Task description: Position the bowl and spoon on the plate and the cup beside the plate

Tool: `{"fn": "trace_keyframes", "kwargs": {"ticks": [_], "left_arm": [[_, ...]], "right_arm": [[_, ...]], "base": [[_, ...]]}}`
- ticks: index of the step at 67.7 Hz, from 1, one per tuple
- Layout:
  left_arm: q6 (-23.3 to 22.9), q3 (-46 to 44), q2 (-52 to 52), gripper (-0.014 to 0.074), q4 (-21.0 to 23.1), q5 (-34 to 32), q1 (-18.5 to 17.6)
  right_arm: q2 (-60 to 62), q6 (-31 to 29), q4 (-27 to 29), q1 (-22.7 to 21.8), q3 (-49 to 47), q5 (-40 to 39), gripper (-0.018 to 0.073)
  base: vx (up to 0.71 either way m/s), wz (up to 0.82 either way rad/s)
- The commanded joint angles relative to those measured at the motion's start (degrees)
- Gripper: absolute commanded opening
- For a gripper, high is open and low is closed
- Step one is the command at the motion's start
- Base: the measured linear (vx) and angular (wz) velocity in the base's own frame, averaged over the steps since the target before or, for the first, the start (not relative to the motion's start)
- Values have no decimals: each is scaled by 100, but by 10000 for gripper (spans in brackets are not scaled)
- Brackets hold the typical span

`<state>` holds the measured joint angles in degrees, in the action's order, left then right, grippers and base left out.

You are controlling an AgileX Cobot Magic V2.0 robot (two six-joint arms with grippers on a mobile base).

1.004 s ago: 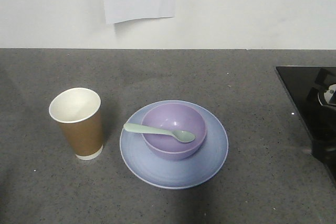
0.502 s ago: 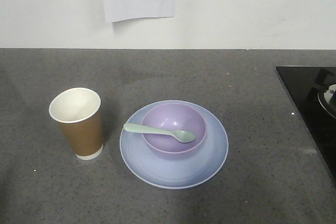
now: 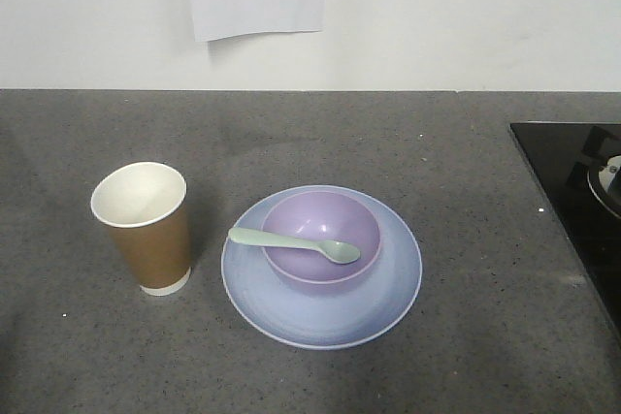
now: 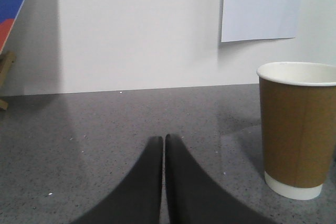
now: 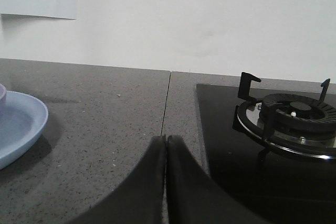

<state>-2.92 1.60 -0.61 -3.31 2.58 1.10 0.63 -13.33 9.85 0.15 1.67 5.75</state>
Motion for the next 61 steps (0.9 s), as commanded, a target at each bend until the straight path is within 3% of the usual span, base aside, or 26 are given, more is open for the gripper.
{"fn": "trace_keyframes", "kwargs": {"ticks": [1,23,39,61], "left_arm": [[2,-145,-42,-7,42,-416,0],[2,-145,-42,-7,42,-416,0],[2,-145,-42,-7,42,-416,0],[2,-145,-42,-7,42,-416,0]], "right_arm": [[80,-36,7,3,14,-466,-1],[80,15,-134,3,19,-446,-1],[80,1422,-1444,3,19,-484,-1],[80,1433,-1327,3,19,-484,-1]], "base": [[0,0],[0,0],[0,0],[0,0]]}}
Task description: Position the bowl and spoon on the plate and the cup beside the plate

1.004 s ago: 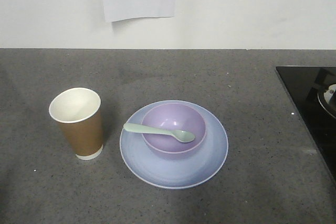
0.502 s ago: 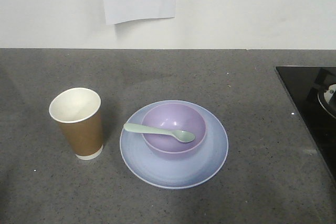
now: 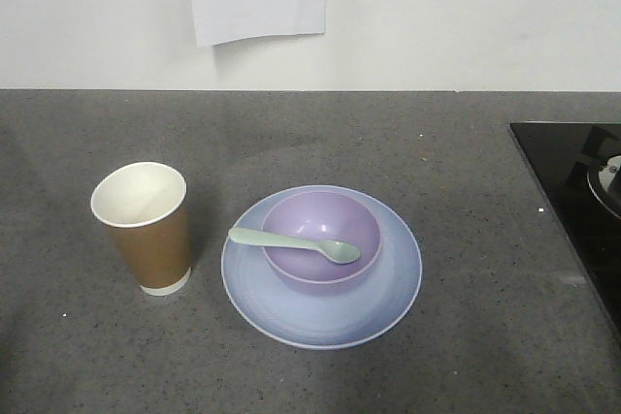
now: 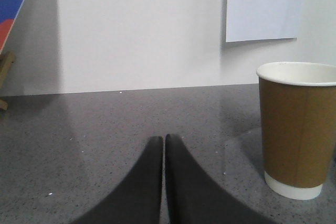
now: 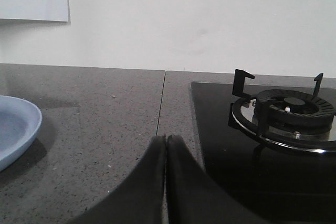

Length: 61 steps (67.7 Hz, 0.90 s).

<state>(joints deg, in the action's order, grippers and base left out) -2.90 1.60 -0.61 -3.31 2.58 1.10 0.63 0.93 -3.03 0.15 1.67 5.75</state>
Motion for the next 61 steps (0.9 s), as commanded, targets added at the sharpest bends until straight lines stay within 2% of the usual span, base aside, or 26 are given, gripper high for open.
{"fn": "trace_keyframes", "kwargs": {"ticks": [1,61], "left_arm": [[0,-145,-42,-7,42,-416,0],[0,-145,-42,-7,42,-416,0]], "right_arm": [[80,7,-38,3,19,-484,-1],[80,13,-44,3,7,-479,-1]], "base": [[0,0],[0,0]]}}
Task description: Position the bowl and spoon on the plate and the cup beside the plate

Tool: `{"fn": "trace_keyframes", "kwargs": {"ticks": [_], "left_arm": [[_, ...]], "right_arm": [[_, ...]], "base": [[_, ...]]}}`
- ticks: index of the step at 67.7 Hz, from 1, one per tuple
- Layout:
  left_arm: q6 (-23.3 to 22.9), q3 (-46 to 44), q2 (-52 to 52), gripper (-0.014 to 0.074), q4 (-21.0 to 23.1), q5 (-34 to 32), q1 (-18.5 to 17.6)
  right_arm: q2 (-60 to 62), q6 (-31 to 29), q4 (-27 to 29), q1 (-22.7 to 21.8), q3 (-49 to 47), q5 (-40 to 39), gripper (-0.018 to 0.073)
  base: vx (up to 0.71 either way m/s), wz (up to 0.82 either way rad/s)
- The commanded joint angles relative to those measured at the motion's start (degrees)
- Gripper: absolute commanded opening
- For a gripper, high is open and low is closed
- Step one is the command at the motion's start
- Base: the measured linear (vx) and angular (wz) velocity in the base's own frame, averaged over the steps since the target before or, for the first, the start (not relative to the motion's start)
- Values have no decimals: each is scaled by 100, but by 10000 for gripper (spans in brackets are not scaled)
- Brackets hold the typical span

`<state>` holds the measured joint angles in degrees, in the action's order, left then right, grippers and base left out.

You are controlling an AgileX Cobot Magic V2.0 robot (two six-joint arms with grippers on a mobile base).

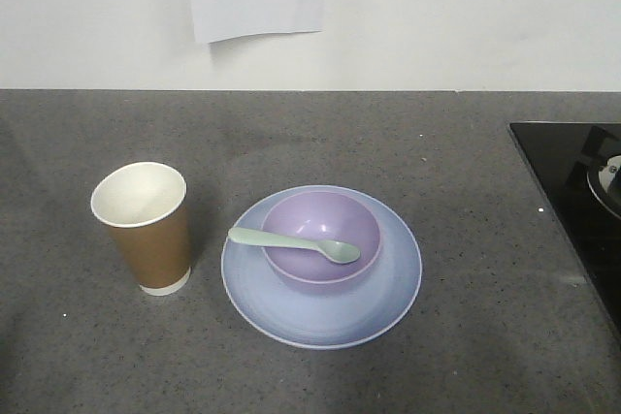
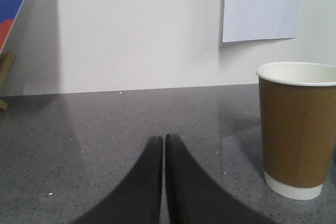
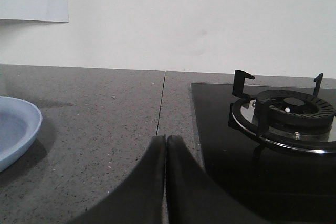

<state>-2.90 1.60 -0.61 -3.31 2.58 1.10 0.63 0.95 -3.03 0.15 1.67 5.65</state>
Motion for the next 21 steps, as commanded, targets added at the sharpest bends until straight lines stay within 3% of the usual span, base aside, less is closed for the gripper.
{"fn": "trace_keyframes", "kwargs": {"ticks": [1,21], "left_arm": [[0,-145,-42,-7,42,-416,0],[0,-145,-42,-7,42,-416,0]], "right_arm": [[80,11,-44,3,7,-468,-1],[80,11,-44,3,7,-468,-1]], "base": [[0,0],[0,0]]}}
